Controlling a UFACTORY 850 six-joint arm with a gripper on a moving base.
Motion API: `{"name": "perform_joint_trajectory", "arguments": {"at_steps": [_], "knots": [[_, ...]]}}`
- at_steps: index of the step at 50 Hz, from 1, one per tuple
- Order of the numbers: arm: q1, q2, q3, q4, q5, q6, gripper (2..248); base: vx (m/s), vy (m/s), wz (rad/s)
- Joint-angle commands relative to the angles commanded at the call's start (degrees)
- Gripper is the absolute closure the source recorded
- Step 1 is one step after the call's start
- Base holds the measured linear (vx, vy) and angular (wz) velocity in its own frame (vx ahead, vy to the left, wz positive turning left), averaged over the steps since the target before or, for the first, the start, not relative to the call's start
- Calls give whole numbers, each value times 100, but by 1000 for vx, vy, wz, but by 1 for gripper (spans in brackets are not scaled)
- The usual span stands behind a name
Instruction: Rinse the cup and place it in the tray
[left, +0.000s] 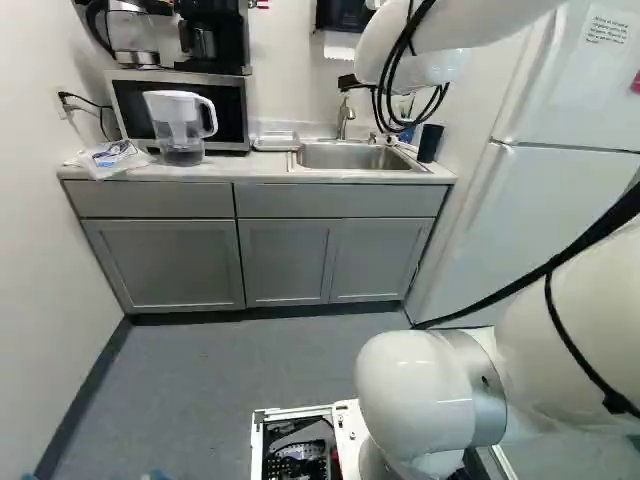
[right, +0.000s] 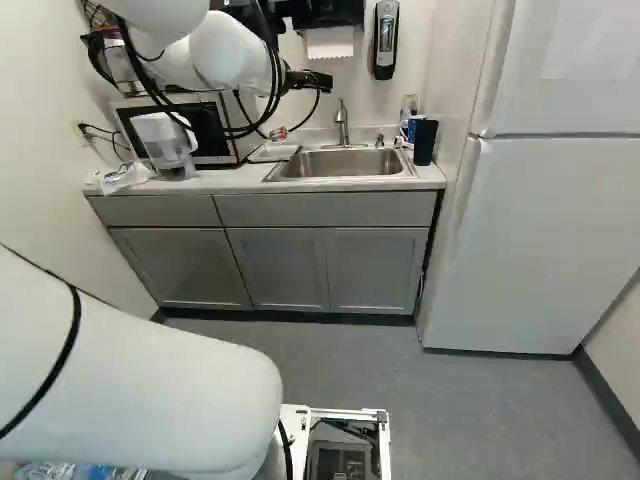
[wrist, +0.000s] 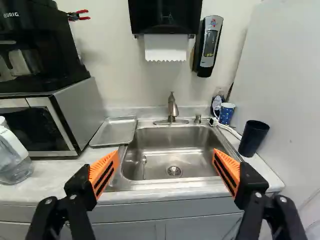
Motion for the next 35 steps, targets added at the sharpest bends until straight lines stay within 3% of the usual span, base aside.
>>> {"name": "perform_joint_trajectory", "arguments": {"at_steps": [35], "knots": [[0, 0, 0, 0, 0, 0, 3, 45, -1, -3]]}}
